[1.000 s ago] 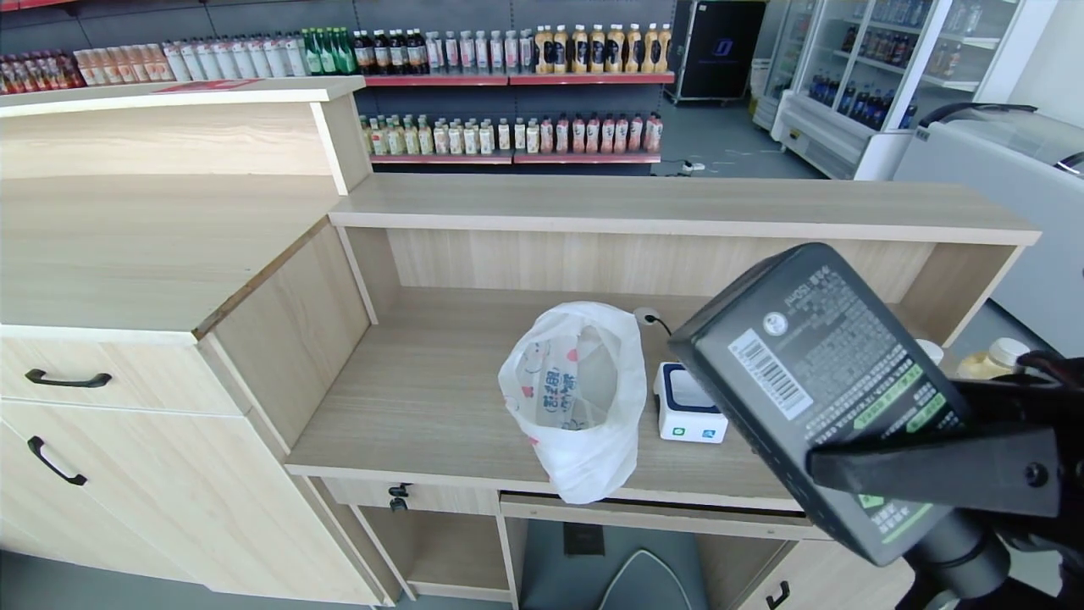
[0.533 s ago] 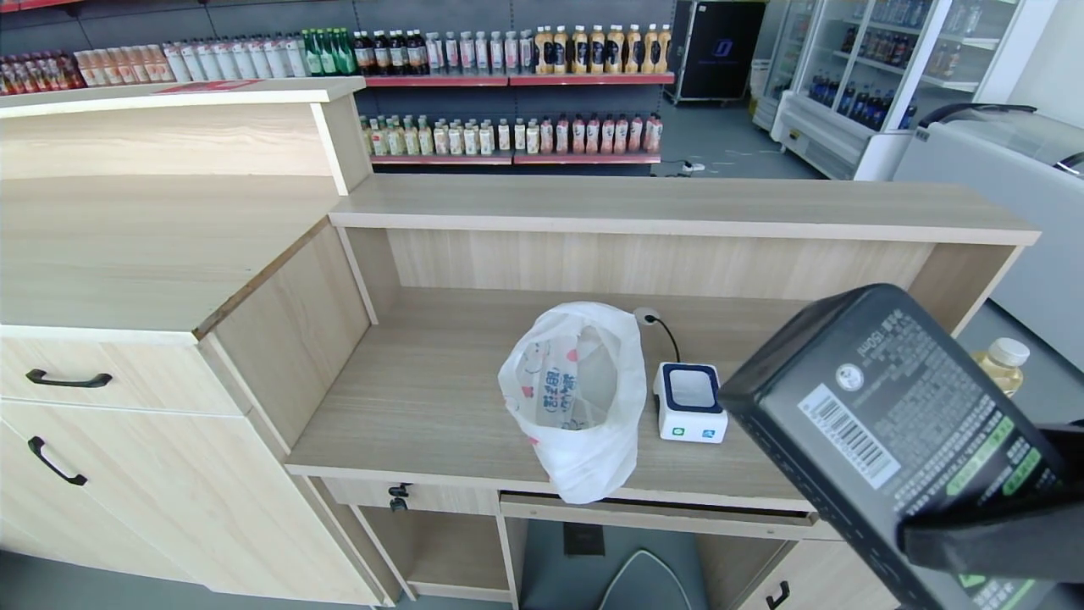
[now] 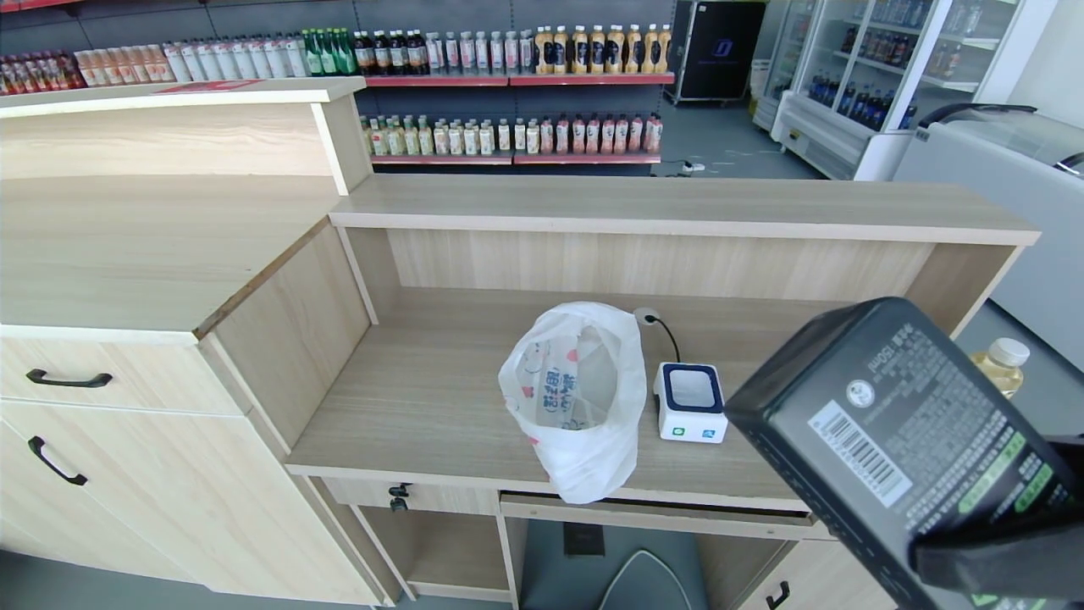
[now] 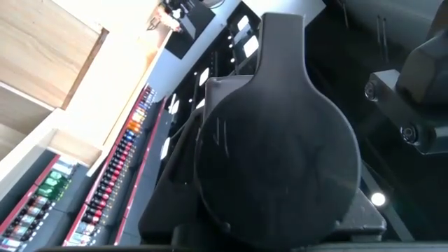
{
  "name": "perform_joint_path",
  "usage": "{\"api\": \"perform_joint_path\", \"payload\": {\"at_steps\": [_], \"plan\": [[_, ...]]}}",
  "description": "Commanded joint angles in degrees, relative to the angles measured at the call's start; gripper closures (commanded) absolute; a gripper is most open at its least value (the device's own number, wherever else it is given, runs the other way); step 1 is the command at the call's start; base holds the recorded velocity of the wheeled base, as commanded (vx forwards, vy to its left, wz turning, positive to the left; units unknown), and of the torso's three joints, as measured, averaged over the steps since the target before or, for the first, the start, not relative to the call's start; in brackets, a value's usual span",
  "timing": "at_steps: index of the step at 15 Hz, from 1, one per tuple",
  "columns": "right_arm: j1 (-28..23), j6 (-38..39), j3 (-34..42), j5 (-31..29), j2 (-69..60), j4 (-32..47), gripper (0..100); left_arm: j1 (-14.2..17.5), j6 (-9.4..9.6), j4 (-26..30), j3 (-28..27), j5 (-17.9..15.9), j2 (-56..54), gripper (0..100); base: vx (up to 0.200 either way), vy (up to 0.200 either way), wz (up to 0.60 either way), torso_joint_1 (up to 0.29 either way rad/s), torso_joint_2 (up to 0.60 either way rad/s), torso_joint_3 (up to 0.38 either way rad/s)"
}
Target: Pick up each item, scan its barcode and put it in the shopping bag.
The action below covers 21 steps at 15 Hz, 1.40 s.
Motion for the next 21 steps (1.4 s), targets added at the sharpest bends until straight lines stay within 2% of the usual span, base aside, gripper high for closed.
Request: {"api": "perform_joint_path", "payload": {"at_steps": [1,11,12,13,14,15,16,17,19,21], "plan": [[0.0,0.0,0.1,0.0,0.2,0.0,100,0.0,-0.02,0.0,0.0,0.0,0.0,0,0.0,0.0,0.0,0.0,0.0,0.0],[-0.6,0.5,0.4,0.6,0.8,0.1,100,0.0,-0.02,0.0,0.0,0.0,0.0,0,0.0,0.0,0.0,0.0,0.0,0.0],[-3.3,4.3,-1.6,-0.1,3.1,0.1,100,0.0,-0.02,0.0,0.0,0.0,0.0,0,0.0,0.0,0.0,0.0,0.0,0.0],[-9.5,13.2,-3.0,-3.3,5.5,0.7,100,0.0,-0.02,0.0,0.0,0.0,0.0,0,0.0,0.0,0.0,0.0,0.0,0.0],[-19.5,25.0,-2.1,-9.6,7.6,2.1,100,0.0,-0.02,0.0,0.0,0.0,0.0,0,0.0,0.0,0.0,0.0,0.0,0.0],[-27.1,38.0,0.4,-14.4,7.3,3.6,100,0.0,-0.02,0.0,0.0,0.0,0.0,0,0.0,0.0,0.0,0.0,0.0,0.0],[-33.9,46.7,1.7,-17.3,6.1,3.8,100,0.0,-0.02,0.0,0.0,0.0,0.0,0,0.0,0.0,0.0,0.0,0.0,0.0],[-40.9,50.5,2.0,-18.1,6.5,4.2,100,0.0,-0.02,0.0,0.0,0.0,0.0,0,0.0,0.0,0.0,0.0,0.0,0.0],[-48.5,56.2,2.0,-16.2,8.6,6.0,100,0.0,-0.02,0.0,0.0,0.0,0.0,0,0.0,0.0,0.0,0.0,0.0,0.0],[-50.2,62.4,2.2,-15.4,8.3,6.3,100,0.0,-0.02,0.0,0.0,0.0,0.0,0,0.0,0.0,0.0,0.0,0.0,0.0]]}}
